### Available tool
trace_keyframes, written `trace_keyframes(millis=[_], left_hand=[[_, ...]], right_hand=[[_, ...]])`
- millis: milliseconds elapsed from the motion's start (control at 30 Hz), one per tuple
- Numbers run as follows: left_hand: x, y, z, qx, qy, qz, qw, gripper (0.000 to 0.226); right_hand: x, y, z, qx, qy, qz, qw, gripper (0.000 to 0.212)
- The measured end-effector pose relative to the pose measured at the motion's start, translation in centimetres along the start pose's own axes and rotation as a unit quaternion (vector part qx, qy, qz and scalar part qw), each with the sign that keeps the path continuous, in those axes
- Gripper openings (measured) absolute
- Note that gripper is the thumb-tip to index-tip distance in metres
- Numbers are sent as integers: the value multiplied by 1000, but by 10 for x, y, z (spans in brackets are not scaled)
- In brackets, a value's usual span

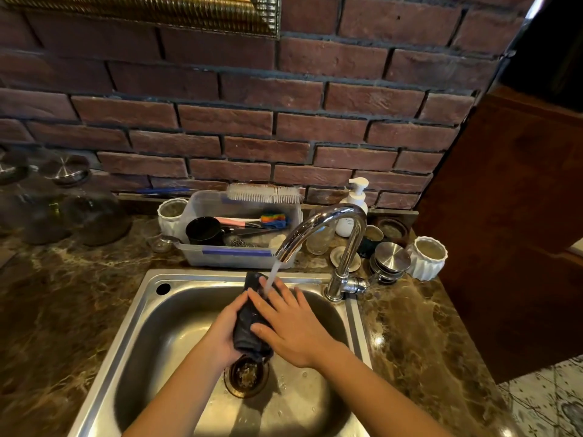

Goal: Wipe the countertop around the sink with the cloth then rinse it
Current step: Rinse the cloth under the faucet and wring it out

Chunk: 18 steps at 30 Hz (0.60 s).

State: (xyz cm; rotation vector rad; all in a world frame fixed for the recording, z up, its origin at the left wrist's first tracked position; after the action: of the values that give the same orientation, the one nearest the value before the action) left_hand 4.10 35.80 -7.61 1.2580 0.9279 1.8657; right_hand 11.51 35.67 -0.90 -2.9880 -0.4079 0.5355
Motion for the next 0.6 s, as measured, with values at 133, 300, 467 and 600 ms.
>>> trace_keyframes(millis=[133, 300, 467, 600], left_hand=[[0, 9, 7, -43, 36, -7, 998, 44], [18, 15, 7, -56, -41, 101, 992, 28], [49, 27, 33, 24, -384, 395, 834, 40], [61, 31, 36, 101, -551, 521, 644, 69]], right_hand=[[14, -20, 9, 20, -168, 79, 982, 53], [29, 5, 59, -22, -713, 448, 539, 75], [23, 12, 71, 31, -769, 467, 436, 46], [45, 8, 52, 69, -724, 453, 515, 32]])
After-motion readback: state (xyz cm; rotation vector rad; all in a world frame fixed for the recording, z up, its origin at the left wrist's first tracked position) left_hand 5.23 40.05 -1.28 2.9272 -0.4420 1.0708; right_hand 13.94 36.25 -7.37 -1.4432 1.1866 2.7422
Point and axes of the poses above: each hand's wrist, its own y-axis away from the middle knuckle, its own z-axis out of the palm, x = y × z, the point moved 10 cm from there along -y, towards the middle knuckle, and after that the axes turned 12 degrees about x, right-handed, at the moved point
